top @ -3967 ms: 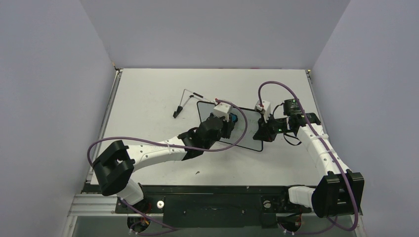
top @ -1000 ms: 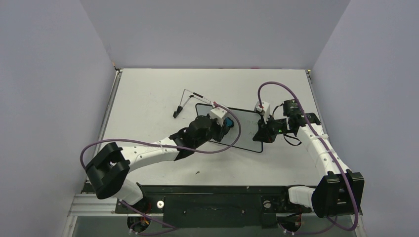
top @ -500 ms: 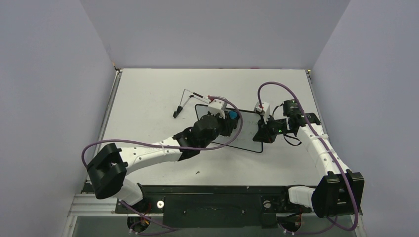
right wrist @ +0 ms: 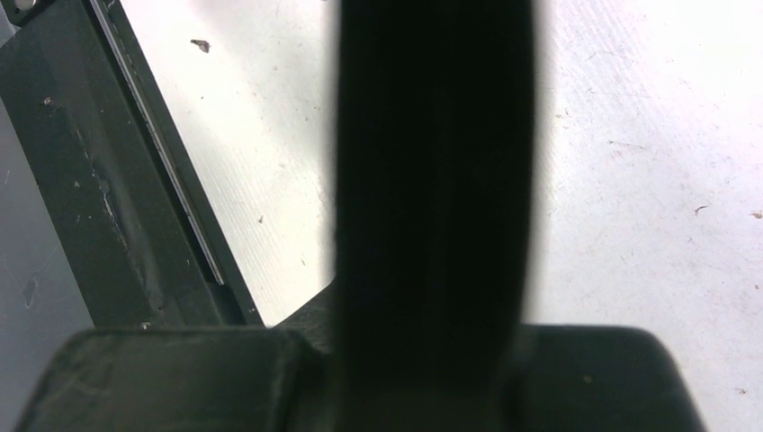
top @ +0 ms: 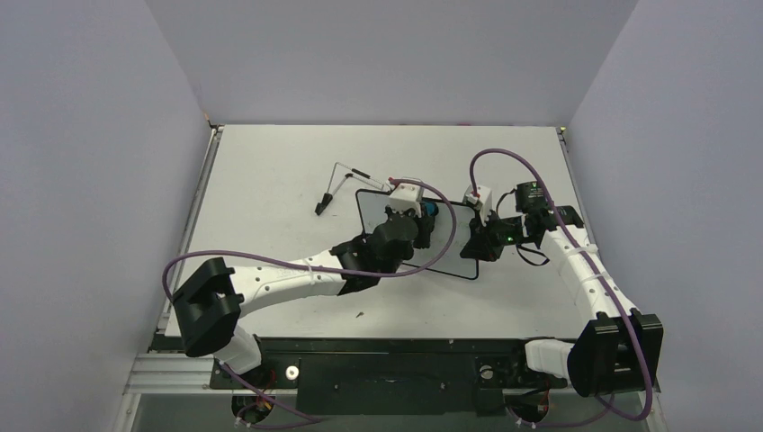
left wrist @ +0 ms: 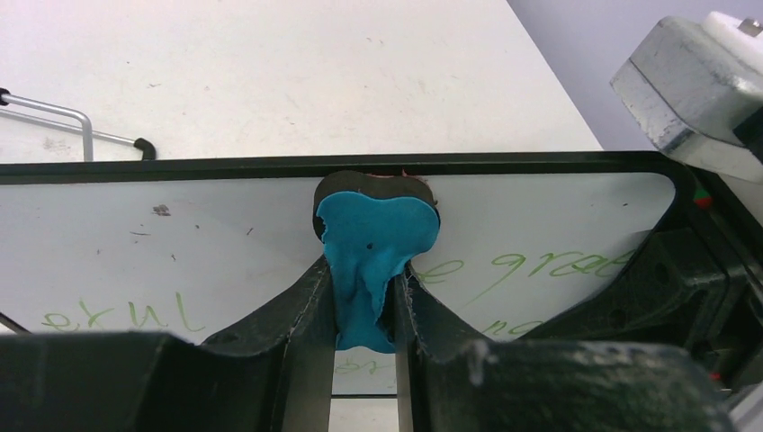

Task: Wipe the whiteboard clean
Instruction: Erase the whiteboard at the whiteboard stand.

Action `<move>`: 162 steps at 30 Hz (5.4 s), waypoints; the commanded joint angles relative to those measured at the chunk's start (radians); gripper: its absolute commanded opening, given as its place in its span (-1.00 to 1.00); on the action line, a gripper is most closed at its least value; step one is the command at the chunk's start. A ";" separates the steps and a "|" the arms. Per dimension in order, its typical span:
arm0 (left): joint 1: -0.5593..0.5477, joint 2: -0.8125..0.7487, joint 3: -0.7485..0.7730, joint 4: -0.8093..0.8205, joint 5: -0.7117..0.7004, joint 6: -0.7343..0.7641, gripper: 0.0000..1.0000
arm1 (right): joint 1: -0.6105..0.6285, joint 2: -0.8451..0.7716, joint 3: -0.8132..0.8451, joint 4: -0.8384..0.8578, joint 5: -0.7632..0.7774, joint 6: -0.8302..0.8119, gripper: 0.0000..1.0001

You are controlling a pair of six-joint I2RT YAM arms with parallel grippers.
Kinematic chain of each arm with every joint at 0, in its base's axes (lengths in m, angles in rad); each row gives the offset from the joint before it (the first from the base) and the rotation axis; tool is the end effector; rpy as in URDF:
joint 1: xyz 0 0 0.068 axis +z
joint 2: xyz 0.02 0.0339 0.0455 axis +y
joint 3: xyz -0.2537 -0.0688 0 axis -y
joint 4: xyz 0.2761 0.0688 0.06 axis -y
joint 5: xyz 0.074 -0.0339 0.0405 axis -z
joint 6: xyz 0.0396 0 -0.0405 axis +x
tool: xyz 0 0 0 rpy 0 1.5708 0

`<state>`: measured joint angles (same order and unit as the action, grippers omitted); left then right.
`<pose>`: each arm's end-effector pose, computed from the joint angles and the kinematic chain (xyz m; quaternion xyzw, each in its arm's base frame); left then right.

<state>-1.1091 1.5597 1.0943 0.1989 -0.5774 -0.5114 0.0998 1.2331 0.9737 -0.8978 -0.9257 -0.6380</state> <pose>0.1950 -0.3433 0.2687 0.0592 0.7790 -0.2655 0.5650 0.2531 0.0571 0.2505 -0.4013 0.7837 0.3724 0.2933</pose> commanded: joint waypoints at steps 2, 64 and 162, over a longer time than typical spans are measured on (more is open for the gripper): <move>-0.041 0.057 0.054 -0.069 -0.110 0.069 -1.00 | 0.011 -0.028 0.002 -0.012 -0.035 -0.033 -1.00; -0.020 0.064 -0.084 0.317 0.370 0.400 -1.00 | 0.002 -0.033 0.005 -0.017 -0.044 -0.037 -1.00; -0.082 0.086 0.078 -0.017 -0.021 0.505 -1.00 | -0.007 -0.032 0.009 -0.036 -0.064 -0.054 -1.00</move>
<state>-1.2381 1.6859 1.1416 0.2401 -0.4839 0.0643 0.0864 1.2324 0.9737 -0.9279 -0.9405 -0.6659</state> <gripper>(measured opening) 0.208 0.025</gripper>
